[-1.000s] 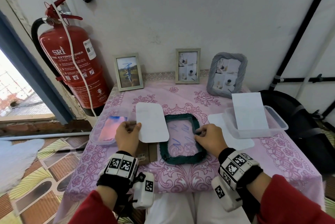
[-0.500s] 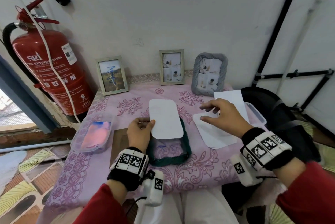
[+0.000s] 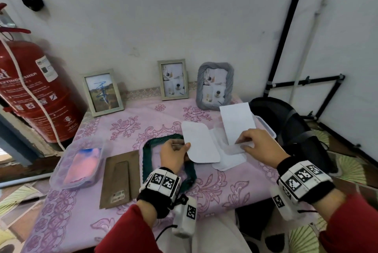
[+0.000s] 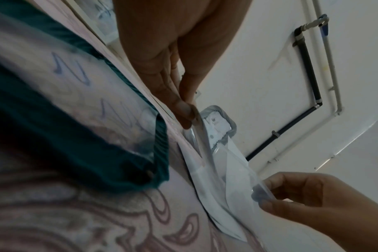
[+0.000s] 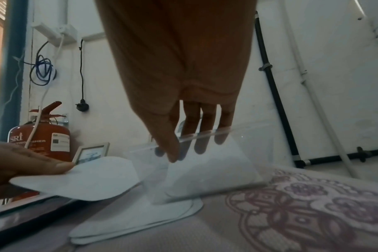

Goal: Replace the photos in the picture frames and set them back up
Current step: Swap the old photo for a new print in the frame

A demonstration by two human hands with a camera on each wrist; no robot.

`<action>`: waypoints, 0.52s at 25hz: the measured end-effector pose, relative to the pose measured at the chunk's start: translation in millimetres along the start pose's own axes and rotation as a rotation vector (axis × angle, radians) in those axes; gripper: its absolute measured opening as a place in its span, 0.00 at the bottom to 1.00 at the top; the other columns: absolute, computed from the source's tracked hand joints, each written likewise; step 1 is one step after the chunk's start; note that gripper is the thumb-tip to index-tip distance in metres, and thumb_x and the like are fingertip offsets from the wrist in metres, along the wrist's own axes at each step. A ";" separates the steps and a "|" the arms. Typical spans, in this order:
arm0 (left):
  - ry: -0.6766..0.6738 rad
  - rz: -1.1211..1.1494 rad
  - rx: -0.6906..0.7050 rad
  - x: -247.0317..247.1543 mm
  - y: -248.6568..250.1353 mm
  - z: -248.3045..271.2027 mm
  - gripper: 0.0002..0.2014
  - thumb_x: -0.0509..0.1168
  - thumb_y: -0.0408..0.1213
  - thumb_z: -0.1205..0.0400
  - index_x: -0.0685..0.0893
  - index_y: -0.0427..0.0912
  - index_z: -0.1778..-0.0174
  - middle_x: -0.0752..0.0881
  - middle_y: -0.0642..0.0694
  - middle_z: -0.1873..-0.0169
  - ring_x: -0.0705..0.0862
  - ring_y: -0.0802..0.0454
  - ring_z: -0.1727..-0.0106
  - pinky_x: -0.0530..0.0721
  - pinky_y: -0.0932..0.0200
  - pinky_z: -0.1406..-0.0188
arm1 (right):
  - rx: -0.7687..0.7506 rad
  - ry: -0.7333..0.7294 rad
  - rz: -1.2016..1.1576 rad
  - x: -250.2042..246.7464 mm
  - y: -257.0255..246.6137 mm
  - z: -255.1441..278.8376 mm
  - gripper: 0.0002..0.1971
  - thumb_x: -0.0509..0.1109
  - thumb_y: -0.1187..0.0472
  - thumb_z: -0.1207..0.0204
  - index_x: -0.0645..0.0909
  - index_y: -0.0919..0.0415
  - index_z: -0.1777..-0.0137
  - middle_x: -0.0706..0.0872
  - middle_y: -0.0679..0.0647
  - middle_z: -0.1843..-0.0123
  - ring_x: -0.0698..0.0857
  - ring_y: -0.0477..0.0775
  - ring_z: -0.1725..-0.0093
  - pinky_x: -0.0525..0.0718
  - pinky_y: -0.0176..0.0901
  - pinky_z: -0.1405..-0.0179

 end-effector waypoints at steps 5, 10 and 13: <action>-0.049 0.006 -0.045 34.0 -10.7 5.3 0.08 0.66 0.23 0.22 0.77 0.30 0.49 0.84 0.33 0.59 0.84 0.40 0.60 0.89 0.45 0.62 | -0.050 0.092 -0.096 -7.2 -0.2 5.9 0.08 0.69 0.72 0.28 0.86 0.61 0.55 0.88 0.52 0.54 0.83 0.52 0.52 0.79 0.43 0.48; -0.115 0.044 -0.092 60.6 -16.3 15.1 0.08 0.66 0.20 0.23 0.76 0.30 0.50 0.81 0.36 0.64 0.83 0.44 0.66 0.87 0.61 0.78 | -0.049 0.081 -0.133 -3.8 2.9 7.5 0.09 0.69 0.73 0.29 0.87 0.60 0.56 0.87 0.48 0.57 0.83 0.48 0.53 0.79 0.39 0.48; -0.121 -0.007 -0.094 61.5 -18.8 14.8 0.09 0.68 0.20 0.24 0.77 0.30 0.50 0.80 0.37 0.65 0.82 0.45 0.68 0.86 0.64 0.78 | -0.052 0.053 -0.137 0.8 3.9 8.7 0.10 0.70 0.73 0.29 0.87 0.58 0.57 0.85 0.45 0.59 0.83 0.48 0.55 0.80 0.39 0.49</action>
Point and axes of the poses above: each hand's wrist, its own z-axis away from the middle knuckle, its own x-axis out of the palm, y = z × x, the point moved 7 cm from there along -z, towards the middle knuckle
